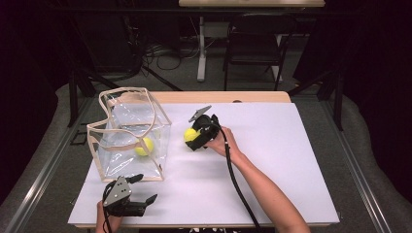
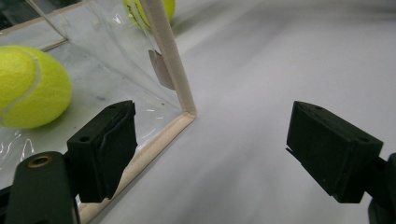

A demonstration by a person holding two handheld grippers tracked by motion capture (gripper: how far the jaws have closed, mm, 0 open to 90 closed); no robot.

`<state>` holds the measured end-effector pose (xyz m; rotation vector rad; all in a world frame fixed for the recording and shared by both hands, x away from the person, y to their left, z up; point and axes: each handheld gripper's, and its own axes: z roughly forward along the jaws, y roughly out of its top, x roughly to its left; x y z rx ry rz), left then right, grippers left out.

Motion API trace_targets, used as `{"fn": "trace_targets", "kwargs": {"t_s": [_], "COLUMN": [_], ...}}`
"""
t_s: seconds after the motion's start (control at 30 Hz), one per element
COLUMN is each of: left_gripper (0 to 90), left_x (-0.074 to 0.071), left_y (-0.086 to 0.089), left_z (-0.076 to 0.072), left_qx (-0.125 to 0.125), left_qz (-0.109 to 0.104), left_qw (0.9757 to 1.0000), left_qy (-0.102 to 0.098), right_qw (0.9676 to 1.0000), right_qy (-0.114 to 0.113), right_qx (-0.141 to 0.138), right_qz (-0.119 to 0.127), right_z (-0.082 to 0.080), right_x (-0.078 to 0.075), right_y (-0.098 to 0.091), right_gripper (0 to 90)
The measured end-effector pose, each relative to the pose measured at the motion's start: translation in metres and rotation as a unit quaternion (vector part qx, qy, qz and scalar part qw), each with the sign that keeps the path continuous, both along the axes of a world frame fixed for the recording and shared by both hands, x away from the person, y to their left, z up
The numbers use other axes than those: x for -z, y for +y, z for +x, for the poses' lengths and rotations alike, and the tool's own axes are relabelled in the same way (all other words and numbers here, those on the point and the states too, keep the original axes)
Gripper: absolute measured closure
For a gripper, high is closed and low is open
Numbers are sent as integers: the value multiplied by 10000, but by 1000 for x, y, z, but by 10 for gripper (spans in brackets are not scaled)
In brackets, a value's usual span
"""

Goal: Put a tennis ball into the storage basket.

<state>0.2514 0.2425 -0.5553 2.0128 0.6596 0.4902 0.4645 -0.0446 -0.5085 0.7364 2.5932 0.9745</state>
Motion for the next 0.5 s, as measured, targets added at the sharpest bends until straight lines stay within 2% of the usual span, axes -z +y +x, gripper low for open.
{"fn": "trace_targets", "kwargs": {"t_s": [0.5], "left_gripper": [159], "left_x": [1], "left_y": [0], "left_z": [1], "left_qx": [-9], "left_qz": [-9], "left_qw": [10000], "left_qy": [25], "right_qw": [9998], "right_qy": [168], "right_qx": [49], "right_qz": [4], "right_z": [9], "right_x": [17], "right_y": [5], "right_gripper": [0]}}
